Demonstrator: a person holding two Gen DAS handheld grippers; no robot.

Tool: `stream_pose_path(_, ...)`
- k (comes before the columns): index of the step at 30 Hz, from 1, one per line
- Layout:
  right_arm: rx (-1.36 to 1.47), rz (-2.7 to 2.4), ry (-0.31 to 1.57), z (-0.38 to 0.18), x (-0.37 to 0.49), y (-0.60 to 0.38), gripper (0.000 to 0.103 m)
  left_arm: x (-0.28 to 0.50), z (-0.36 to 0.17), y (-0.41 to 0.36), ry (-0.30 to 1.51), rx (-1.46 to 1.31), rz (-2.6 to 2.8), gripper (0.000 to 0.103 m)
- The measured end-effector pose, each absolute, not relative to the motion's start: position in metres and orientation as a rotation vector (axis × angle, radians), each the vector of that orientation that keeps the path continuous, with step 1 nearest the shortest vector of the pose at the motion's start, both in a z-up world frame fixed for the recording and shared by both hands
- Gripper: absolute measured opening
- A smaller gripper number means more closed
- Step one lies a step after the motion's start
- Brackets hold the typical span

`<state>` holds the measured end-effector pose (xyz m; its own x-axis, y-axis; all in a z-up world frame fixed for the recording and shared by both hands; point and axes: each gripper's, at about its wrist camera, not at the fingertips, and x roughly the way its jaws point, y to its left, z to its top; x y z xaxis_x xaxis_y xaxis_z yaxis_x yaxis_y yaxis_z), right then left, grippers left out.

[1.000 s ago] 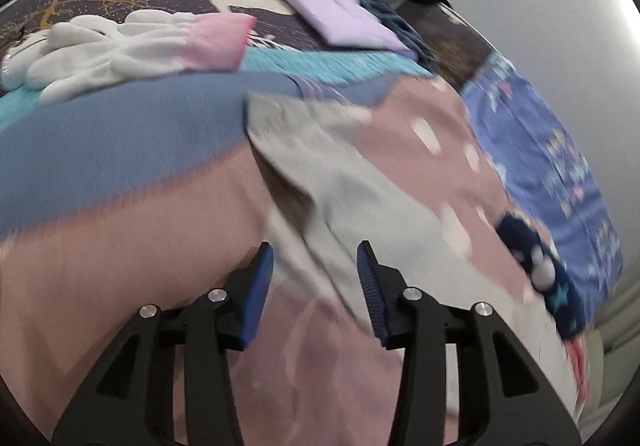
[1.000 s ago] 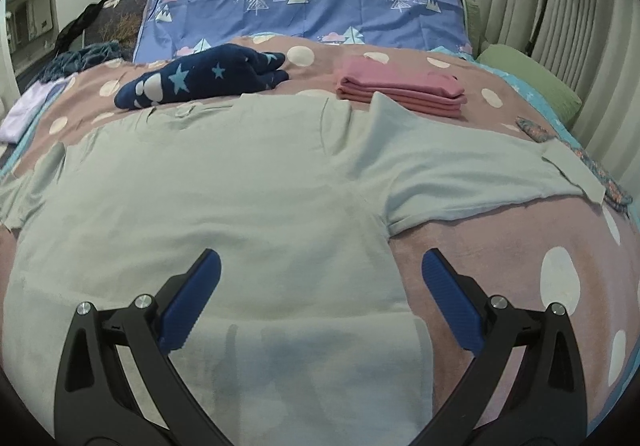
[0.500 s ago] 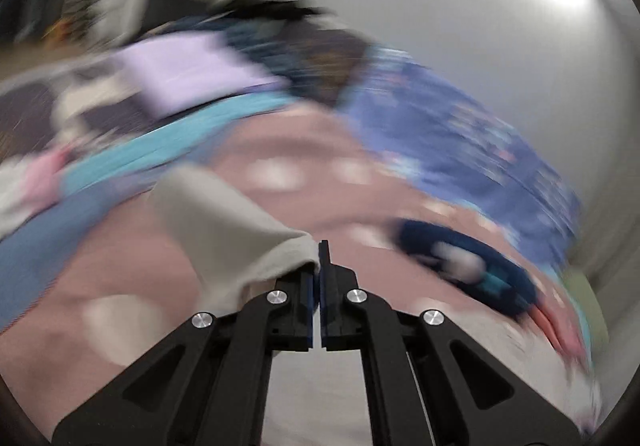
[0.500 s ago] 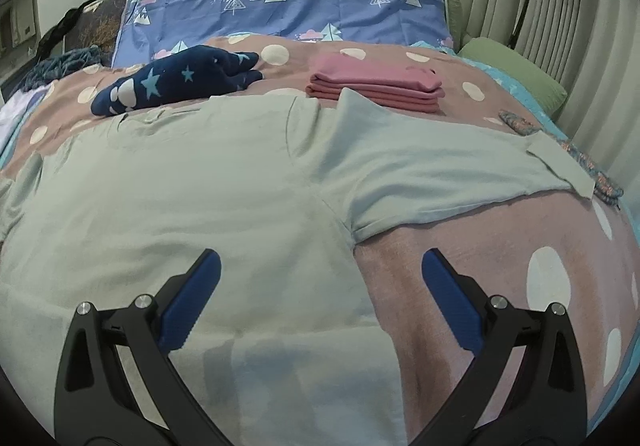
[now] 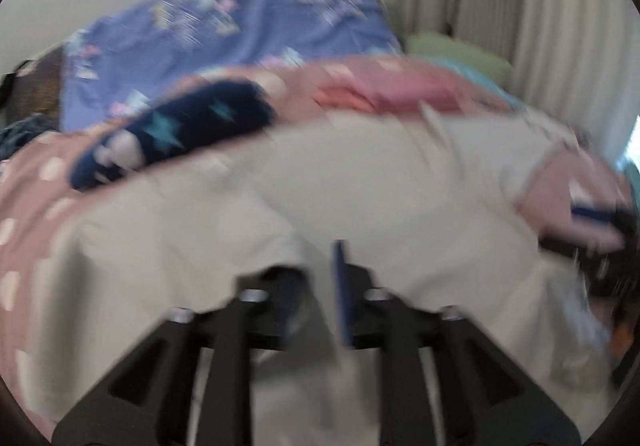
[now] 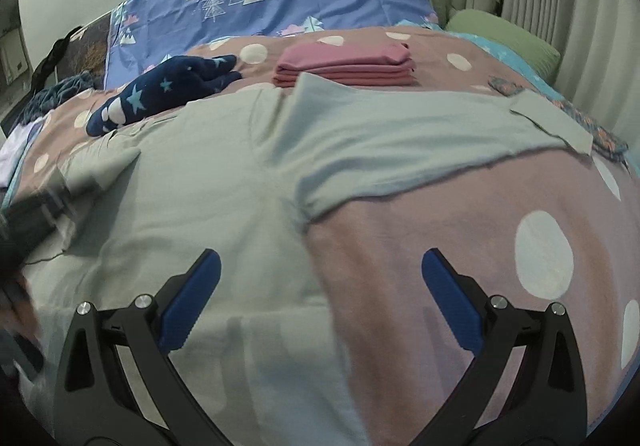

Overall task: Fold small clothes
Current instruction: 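Grasp the shirt side with the left tool and fold it inward over the body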

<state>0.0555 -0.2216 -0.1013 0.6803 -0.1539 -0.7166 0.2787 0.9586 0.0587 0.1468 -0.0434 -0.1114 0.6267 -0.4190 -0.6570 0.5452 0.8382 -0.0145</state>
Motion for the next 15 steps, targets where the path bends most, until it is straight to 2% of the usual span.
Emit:
stream_pose_path(2, 0.189, -0.240, 0.773, -0.100, 0.051, -0.229, 0.101, 0.135, -0.118, -0.051, 0.694, 0.234, -0.579, 0.050)
stream_pose_path(4, 0.205, -0.227, 0.752, -0.097, 0.049, -0.232, 0.094, 0.119, -0.109, -0.045, 0.658, 0.248, -0.584, 0.057)
stream_pose_path(6, 0.190, -0.180, 0.759, -0.094, 0.052, -0.227, 0.062, 0.112, -0.095, -0.029, 0.619, 0.234, -0.577, 0.064)
stream_pose_path(7, 0.169, -0.135, 0.776, -0.092, 0.056, -0.221, 0.055, 0.106, -0.088, -0.018, 0.600, 0.228, -0.556, 0.065)
stream_pose_path(8, 0.156, -0.104, 0.785, -0.090, 0.058, -0.216, 0.042, 0.101, -0.083, -0.010, 0.588, 0.224, -0.529, 0.066)
stream_pose_path(9, 0.128, -0.042, 0.789, -0.086, 0.062, -0.204, 0.039, 0.095, -0.080, 0.002, 0.581, 0.218, -0.489, 0.067)
stream_pose_path(12, 0.038, 0.085, 0.754, -0.075, 0.069, -0.165, 0.039, 0.093, -0.082, 0.037, 0.615, 0.219, -0.336, 0.067)
stream_pose_path(13, 0.015, 0.119, 0.747, -0.073, 0.071, -0.155, 0.043, 0.093, -0.085, 0.049, 0.639, 0.216, -0.288, 0.067)
stream_pose_path(14, -0.030, 0.184, 0.739, -0.071, 0.076, -0.134, 0.054, 0.094, -0.091, 0.069, 0.681, 0.198, -0.217, 0.067)
stream_pose_path(15, -0.068, 0.226, 0.732, -0.071, 0.079, -0.117, 0.056, 0.097, -0.096, 0.080, 0.707, 0.183, -0.170, 0.067)
